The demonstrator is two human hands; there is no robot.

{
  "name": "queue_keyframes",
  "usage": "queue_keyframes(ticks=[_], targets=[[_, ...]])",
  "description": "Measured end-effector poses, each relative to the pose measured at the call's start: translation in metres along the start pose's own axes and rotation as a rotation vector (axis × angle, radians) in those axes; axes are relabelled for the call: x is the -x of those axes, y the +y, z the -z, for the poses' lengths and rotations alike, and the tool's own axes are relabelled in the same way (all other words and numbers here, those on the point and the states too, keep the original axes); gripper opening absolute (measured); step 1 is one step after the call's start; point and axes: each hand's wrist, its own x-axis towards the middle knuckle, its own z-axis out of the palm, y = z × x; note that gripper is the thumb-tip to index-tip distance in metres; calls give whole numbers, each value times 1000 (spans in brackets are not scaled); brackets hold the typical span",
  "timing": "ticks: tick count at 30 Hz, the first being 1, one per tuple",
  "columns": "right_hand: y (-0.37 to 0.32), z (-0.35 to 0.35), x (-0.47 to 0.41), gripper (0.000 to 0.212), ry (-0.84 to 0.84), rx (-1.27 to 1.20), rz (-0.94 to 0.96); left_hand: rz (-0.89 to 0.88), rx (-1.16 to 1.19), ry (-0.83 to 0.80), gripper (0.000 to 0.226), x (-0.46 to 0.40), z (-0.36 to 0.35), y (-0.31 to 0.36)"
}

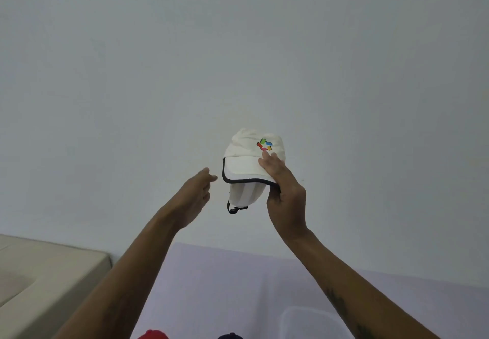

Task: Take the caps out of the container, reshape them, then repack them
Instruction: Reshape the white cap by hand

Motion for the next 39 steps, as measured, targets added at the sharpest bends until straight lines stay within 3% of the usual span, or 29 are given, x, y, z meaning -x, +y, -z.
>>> queue_keyframes(ticks=[6, 9, 12, 15, 19, 21, 24, 26, 28, 30, 34, 39], targets=[[-7, -4, 3, 37, -53, 64, 91, 200, 270, -57, 85, -4, -15, -3], [-9, -6, 6, 53, -81, 125, 133, 182, 340, -149, 86, 2, -23, 4], [-6, -8, 13, 43, -91, 174, 192, 170, 365, -217, 79, 4, -23, 9], [-2, -12, 22, 34, -122, 204, 212, 126, 411, -214, 53, 5, -21, 10], [8, 0, 36, 45, -413, 2, 190, 125, 485, -112, 41, 9, -9, 3], [15, 12, 42, 53, -562, -137, 122, 129, 509, -75, 40, 10, 1, -4], [23, 18, 34, 54, -419, -110, -41, 112, 556, -45, 35, 11, 9, -13], [21, 14, 18, 62, -312, -153, -402, 102, 576, -66, 31, 13, 7, -15], [16, 10, -1, 66, -368, -402, -798, 102, 569, -96, 32, 15, 0, -17], [18, 10, -11, 58, -402, -678, -1021, 118, 548, -126, 34, 16, -6, -19], [18, 17, -20, 49, -407, -904, -1007, 128, 530, -147, 32, 18, -8, -24], [27, 15, -10, 50, -293, -863, -1033, 78, 332, -162, 41, 17, -6, -36]])
